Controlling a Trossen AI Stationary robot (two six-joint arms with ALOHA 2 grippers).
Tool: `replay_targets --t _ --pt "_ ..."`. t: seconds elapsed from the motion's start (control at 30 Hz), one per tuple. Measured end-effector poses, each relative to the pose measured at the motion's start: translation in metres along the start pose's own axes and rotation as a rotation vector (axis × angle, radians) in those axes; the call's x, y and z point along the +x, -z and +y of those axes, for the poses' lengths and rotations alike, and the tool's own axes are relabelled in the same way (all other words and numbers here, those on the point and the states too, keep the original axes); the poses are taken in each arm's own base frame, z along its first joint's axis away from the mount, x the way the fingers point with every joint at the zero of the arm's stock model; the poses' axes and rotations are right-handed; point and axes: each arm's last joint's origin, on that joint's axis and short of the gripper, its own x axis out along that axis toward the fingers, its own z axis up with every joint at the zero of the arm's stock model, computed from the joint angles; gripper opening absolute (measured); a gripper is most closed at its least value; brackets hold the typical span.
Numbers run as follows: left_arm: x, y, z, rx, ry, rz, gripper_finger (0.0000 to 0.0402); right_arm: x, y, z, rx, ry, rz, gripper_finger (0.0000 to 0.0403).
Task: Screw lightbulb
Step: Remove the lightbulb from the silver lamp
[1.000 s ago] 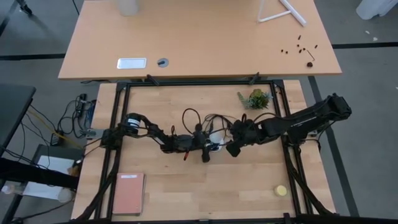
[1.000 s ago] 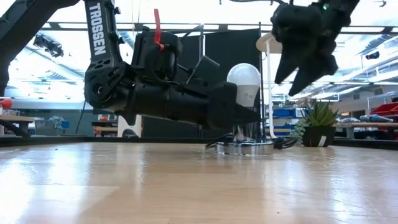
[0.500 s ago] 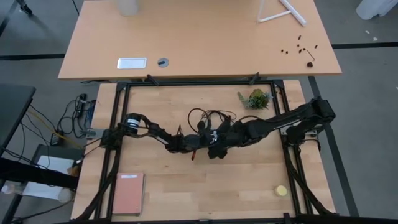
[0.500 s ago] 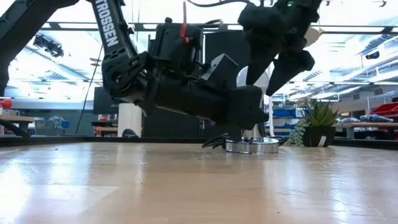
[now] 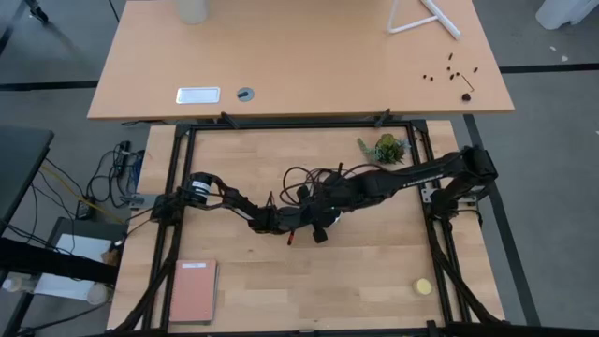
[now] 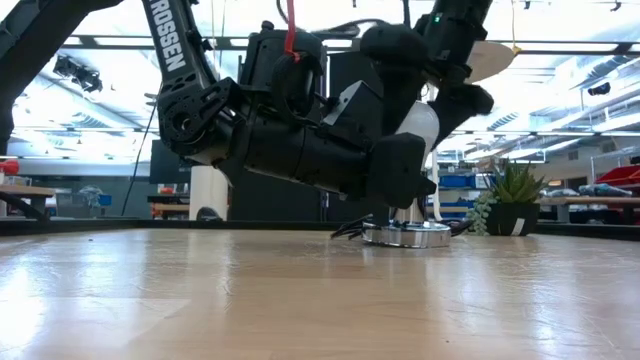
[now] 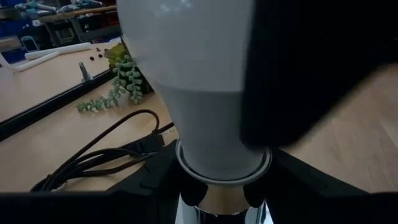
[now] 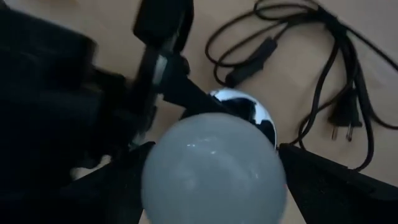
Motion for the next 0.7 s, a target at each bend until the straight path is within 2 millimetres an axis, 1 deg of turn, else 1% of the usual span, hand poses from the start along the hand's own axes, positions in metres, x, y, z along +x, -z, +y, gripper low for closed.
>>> replay_targets --t 0.2,0.43,0.63,0.7 --pt "0.000 0.001 0.000 -0.002 0.000 0.007 0.0188 0.009 -0.005 -0.004 0.022 0.011 0.050 0.0346" --pt "0.000 0.001 -0.001 -0.003 0.024 0.011 0.0190 0.011 -0.008 -0.011 0.024 0.048 0.076 0.0346" --pt "-0.001 0.001 -0.002 0.006 0.051 -0.007 0.0210 0.014 -0.011 -0.016 0.012 0.054 0.100 0.0346" --pt "-0.002 0.006 -0.003 0.013 0.060 -0.040 0.0212 0.015 -0.011 -0.017 0.011 0.066 0.111 0.0346"
